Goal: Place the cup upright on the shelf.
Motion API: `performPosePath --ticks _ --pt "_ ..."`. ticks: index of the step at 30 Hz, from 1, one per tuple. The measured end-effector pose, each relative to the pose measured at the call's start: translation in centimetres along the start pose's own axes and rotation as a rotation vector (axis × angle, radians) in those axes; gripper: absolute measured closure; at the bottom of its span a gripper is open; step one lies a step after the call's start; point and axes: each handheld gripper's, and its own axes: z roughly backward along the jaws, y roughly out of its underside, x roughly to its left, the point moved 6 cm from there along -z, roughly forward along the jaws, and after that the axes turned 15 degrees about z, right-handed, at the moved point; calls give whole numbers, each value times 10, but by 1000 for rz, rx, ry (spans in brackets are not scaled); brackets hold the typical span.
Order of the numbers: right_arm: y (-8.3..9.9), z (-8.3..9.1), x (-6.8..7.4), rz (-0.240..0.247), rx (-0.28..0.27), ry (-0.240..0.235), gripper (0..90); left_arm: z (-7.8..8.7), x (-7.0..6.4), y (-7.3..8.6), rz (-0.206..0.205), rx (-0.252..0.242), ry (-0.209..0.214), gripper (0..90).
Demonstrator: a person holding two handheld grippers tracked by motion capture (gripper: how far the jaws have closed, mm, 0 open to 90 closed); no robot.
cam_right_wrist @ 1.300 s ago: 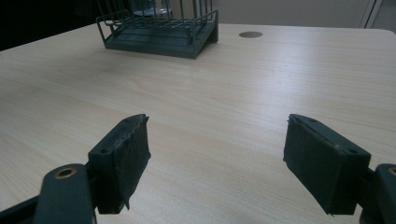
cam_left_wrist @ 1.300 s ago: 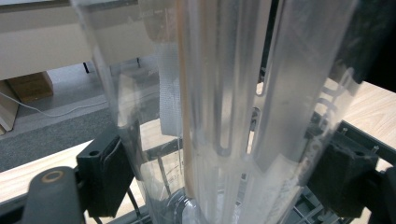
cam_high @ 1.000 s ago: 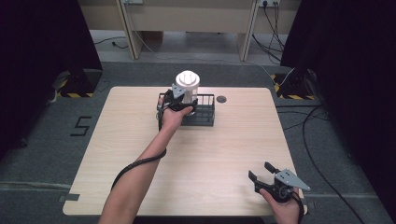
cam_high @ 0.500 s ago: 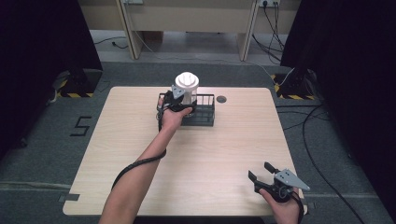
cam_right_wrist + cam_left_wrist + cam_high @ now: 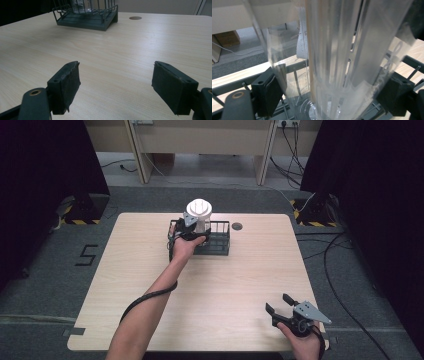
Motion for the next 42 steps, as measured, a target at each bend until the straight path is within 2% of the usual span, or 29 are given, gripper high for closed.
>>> performPosePath --ticks 14,27,42 --pt "0 0 0 4 2 -2 231 14 2 5 0 -24 -1 141" --pt "0 -1 0 5 2 0 231 37 -2 7 -40 -36 28 143" --pt "0 0 1 5 2 2 230 61 -4 15 -61 -43 54 144"
